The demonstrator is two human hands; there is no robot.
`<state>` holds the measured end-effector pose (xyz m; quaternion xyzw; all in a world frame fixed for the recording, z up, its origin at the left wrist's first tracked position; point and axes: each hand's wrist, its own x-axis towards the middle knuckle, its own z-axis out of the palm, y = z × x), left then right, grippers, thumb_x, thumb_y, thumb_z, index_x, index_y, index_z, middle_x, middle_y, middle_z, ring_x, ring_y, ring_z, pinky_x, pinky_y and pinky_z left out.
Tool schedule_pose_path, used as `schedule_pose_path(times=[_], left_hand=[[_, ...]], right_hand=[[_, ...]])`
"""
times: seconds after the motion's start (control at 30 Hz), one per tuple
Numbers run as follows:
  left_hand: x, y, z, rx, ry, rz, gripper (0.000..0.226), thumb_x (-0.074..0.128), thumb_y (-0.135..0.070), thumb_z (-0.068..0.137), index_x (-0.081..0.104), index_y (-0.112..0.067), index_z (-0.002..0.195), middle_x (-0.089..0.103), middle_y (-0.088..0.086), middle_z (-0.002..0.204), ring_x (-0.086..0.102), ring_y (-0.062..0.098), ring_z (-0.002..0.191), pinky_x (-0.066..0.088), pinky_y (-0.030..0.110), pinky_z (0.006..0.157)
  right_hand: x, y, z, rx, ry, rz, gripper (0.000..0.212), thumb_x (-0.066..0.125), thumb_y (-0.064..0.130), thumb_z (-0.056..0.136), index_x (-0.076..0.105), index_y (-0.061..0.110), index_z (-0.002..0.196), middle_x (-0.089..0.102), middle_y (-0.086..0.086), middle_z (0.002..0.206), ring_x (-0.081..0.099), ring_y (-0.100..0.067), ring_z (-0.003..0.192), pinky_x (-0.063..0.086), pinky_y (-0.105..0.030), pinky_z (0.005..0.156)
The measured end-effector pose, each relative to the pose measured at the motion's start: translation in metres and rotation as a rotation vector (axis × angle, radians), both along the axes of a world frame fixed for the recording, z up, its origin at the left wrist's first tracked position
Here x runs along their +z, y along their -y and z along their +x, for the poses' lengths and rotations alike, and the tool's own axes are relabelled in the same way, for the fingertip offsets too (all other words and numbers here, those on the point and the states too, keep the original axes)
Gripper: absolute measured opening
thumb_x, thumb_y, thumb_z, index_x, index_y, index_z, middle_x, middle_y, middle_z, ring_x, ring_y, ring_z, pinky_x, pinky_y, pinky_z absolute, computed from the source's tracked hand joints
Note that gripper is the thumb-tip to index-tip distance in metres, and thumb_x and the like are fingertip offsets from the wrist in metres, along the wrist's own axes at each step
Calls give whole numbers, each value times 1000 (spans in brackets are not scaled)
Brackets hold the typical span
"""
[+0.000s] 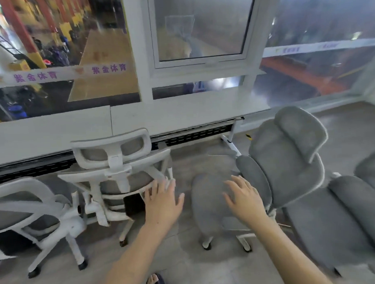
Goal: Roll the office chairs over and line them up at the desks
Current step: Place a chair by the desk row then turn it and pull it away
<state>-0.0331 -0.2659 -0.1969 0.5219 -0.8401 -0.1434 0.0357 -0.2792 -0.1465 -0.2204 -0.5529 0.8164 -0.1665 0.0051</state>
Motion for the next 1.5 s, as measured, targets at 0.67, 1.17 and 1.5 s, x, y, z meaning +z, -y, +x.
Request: schedule_pose_path(times=[0.67,1.17,1.5], left_hand=[[29,-154,-270,-307,-15,-32,63,34,-53,108,21,-28,164,17,6,173,6,28,160,14,51,128],[59,-105,-475,-332,-10,-135,60,37,-52,107,28,-27,160,26,6,168,12,28,158,17,52,125],[49,-114,-560,-203,25,-183,55,39,-52,106,42,-24,152,46,1,156,27,33,153,25,56,120]], right_hand=[[33,-211,-237,-236,-60,-96,33,63,38,96,65,26,127,56,-1,145,44,-27,141,45,-47,107],[59,-131,-447,-73,-84,-104,34,62,37,95,64,26,127,57,-4,143,47,-30,140,49,-52,101],[102,-11,-589,464,-238,119,53,53,40,103,38,37,154,20,14,168,11,-15,157,27,-45,121]])
